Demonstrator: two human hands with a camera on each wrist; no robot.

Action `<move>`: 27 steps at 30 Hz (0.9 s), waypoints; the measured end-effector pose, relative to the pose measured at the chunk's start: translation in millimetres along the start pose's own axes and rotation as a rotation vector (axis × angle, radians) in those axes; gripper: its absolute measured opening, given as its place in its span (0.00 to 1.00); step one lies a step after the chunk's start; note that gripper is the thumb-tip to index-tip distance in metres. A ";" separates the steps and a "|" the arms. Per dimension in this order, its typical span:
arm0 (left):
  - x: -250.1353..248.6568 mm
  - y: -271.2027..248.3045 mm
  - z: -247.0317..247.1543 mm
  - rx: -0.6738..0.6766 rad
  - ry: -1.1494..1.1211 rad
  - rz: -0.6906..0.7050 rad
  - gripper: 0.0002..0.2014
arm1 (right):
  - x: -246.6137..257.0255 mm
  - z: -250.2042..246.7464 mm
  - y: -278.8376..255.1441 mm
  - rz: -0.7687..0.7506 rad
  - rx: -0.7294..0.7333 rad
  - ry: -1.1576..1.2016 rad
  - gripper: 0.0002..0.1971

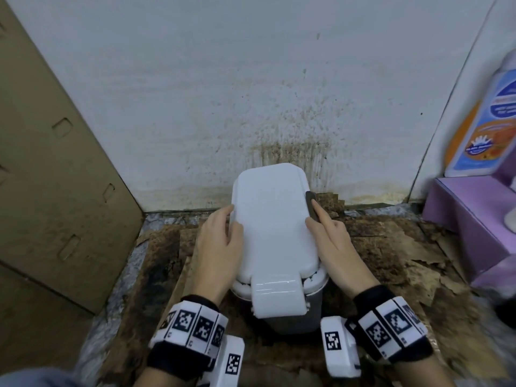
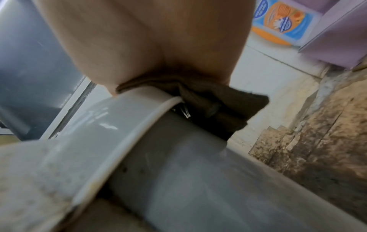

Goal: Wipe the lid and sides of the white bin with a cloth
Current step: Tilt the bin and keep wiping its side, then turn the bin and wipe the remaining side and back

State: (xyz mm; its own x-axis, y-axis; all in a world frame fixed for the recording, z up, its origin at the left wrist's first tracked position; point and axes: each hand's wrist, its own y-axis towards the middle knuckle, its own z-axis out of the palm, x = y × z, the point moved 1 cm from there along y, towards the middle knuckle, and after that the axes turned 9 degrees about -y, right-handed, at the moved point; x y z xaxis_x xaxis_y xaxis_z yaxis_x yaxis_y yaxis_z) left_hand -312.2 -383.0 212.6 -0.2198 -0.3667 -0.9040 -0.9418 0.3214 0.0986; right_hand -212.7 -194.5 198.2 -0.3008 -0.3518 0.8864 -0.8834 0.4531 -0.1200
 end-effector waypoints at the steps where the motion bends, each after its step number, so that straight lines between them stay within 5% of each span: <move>1: 1.0 -2.9 1.9 0.004 0.099 -0.029 0.23 | -1.7 -3.5 0.3 0.015 0.008 -0.001 0.30; 5: -1.6 -11.7 10.8 0.108 0.078 -0.207 0.36 | -7.5 -13.9 0.9 0.048 0.003 -0.038 0.40; 13: 9.7 -8.8 22.8 0.172 -0.065 -0.183 0.47 | -6.9 -10.6 -0.5 0.066 -0.051 -0.129 0.46; 27: 2.1 26.0 3.0 0.301 -0.130 -0.156 0.41 | -3.7 32.2 -25.9 0.102 -0.395 0.014 0.48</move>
State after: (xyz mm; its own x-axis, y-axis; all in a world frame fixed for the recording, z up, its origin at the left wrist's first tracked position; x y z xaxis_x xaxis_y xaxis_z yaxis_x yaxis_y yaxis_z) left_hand -336.4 -372.7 212.1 -0.0272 -0.3234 -0.9459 -0.8400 0.5204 -0.1538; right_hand -200.3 -231.2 183.7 -0.3722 -0.2787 0.8853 -0.6427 0.7655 -0.0292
